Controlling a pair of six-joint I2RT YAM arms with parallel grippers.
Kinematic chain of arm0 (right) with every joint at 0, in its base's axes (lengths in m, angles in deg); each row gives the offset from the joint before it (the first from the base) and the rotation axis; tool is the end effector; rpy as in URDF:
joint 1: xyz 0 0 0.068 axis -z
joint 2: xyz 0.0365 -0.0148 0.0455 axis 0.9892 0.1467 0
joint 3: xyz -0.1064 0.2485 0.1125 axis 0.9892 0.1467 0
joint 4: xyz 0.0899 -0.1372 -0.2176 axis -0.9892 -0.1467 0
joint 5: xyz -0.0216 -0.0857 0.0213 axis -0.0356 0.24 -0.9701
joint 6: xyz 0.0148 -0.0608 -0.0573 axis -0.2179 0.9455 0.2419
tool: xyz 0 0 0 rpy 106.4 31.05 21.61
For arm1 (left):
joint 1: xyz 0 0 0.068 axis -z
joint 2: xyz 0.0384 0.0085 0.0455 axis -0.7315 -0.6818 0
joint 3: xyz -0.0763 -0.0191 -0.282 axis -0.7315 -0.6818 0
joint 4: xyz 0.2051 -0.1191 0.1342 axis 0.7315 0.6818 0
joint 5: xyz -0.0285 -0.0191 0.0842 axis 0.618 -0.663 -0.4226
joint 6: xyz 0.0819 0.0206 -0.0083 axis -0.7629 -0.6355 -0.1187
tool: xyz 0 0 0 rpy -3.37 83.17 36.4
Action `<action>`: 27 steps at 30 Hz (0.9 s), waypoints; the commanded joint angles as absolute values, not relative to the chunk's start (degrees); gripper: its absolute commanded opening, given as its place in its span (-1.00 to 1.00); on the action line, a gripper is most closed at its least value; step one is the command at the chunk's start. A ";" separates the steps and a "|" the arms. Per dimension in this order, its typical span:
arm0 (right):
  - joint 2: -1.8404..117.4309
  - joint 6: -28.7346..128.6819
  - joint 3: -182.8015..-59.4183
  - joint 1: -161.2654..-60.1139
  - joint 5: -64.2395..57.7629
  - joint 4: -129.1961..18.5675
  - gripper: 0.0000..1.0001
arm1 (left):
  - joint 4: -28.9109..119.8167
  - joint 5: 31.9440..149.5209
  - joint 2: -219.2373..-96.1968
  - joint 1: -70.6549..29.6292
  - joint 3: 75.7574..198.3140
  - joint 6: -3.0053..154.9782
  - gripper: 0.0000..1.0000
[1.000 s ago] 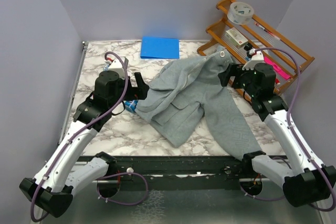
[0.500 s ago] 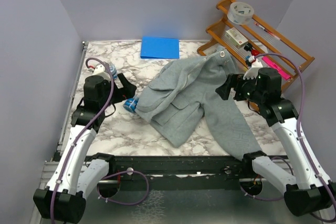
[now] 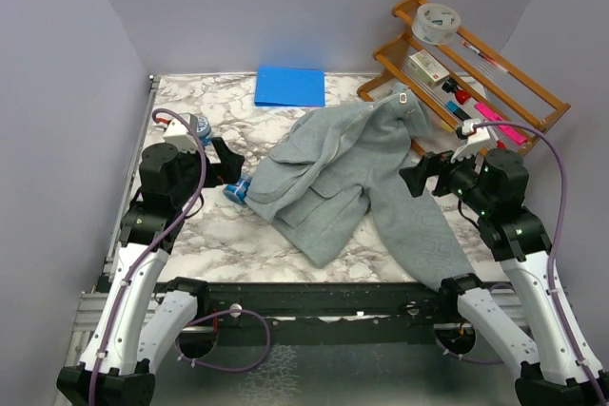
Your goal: Zip up the jacket
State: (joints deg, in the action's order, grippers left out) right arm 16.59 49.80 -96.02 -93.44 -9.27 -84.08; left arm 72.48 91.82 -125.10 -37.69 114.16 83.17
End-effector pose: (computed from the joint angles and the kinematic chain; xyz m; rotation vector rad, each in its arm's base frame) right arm 0.1740 0.0546 0.3555 -0.2451 1.8968 0.4495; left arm 0.1949 -0.0442 0.3489 -0.0450 1.9169 -0.4866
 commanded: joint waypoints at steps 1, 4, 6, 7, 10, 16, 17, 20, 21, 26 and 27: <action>15.63 52.69 -94.96 -92.99 -6.55 -80.83 1.00 | 70.39 91.47 -123.89 -36.67 113.57 80.55 0.97; 15.74 52.83 -94.65 -92.99 -6.51 -80.78 1.00 | 69.29 91.82 -123.20 -36.55 112.76 81.30 0.97; 15.82 52.82 -94.51 -92.99 -6.52 -80.59 1.00 | 68.91 91.80 -122.85 -36.55 112.37 81.54 0.97; 15.86 52.87 -94.47 -92.99 -6.57 -80.52 1.00 | 68.79 91.75 -122.69 -36.55 112.15 81.54 0.98; 15.71 53.06 -93.78 -92.99 -6.33 -79.92 1.00 | 68.67 92.07 -122.72 -36.47 112.02 81.60 0.97; 16.08 52.74 -92.87 -92.99 -7.29 -78.61 1.00 | 68.55 92.58 -123.04 -36.47 112.30 81.63 0.97; 16.09 52.73 -92.81 -92.99 -7.41 -78.50 1.00 | 68.48 92.72 -123.10 -36.47 112.36 81.63 0.98; 16.17 52.50 -92.33 -92.99 -7.61 -77.77 1.00 | 68.22 92.81 -123.12 -36.47 112.38 81.83 0.97; 16.18 52.48 -92.17 -92.99 -7.82 -77.56 1.00 | 68.17 92.83 -123.07 -36.47 112.41 81.82 0.97; 16.44 52.31 -91.70 -92.99 -7.87 -76.98 1.00 | 68.15 92.15 -123.21 -36.47 112.16 81.72 0.98; 16.50 52.35 -91.70 -92.99 -7.63 -76.98 1.00 | 68.13 91.88 -123.18 -36.47 112.15 81.72 0.97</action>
State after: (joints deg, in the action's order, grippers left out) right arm 16.42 52.27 -92.35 -93.44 -7.70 -78.66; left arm 69.73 91.90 -123.30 -36.75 112.42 82.12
